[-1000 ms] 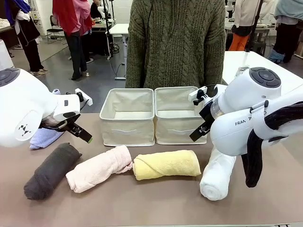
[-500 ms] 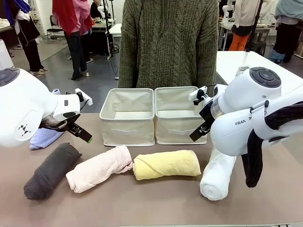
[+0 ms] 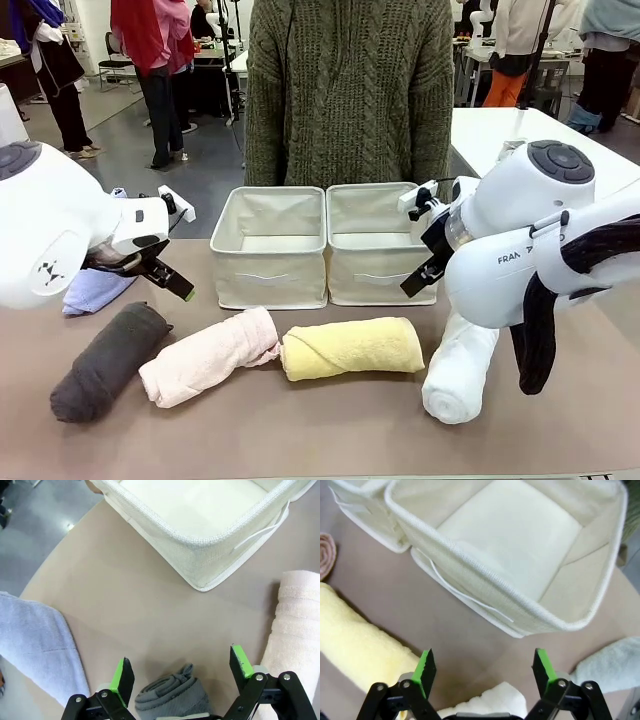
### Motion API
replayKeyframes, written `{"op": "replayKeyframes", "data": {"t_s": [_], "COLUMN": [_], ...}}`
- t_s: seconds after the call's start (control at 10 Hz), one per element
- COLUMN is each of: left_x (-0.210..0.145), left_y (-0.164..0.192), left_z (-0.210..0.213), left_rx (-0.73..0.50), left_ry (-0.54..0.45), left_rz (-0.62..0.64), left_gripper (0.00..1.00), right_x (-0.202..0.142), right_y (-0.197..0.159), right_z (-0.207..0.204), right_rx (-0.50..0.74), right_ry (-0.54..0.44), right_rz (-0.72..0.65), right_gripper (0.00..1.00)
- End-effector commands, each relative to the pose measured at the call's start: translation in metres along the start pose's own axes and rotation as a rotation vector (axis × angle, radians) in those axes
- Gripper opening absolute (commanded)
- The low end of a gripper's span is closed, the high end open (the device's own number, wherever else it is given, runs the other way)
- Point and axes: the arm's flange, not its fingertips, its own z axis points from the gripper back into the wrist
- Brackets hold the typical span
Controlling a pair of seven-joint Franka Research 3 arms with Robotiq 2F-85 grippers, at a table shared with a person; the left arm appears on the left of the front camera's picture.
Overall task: Sort the towels based on their folding style.
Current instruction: Pick up one triangle-folded towel and place it in the left Fabric basket.
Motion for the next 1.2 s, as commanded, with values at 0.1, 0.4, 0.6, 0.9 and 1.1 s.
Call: {"op": "replayKeyframes", "data": {"t_s": [0.1,0.4,0.6,0.9,1.1], "left_x": [0.052,0.093,0.097,0.091,0.103], "left_y": [0.014,0.019,0.012,0.016,0.056], "left_z": [0.105,0.2,0.243,0.225,0.226], "left_rx": [0.03,0.035,0.088,0.023,-0.309], "left_ry": [0.057,0.107,0.061,0.086,0.169], "left_rz": [-0.035,-0.076,-0.068,-0.049,-0.065], "left_gripper": [1.0,1.0,1.0,1.0,1.0], "right_x": [0.045,0.081,0.084,0.074,0.078], "right_y": [0.004,0.013,0.025,0.018,0.02], "right_z": [0.119,0.226,0.258,0.254,0.262], "right_rx": [-0.067,-0.125,-0.216,-0.11,-0.131], "right_ry": [0.041,0.09,0.069,0.058,0.072], "right_rz": [-0.041,-0.07,-0.062,-0.058,-0.061], "right_gripper": [1.0,1.0,1.0,1.0,1.0]}}
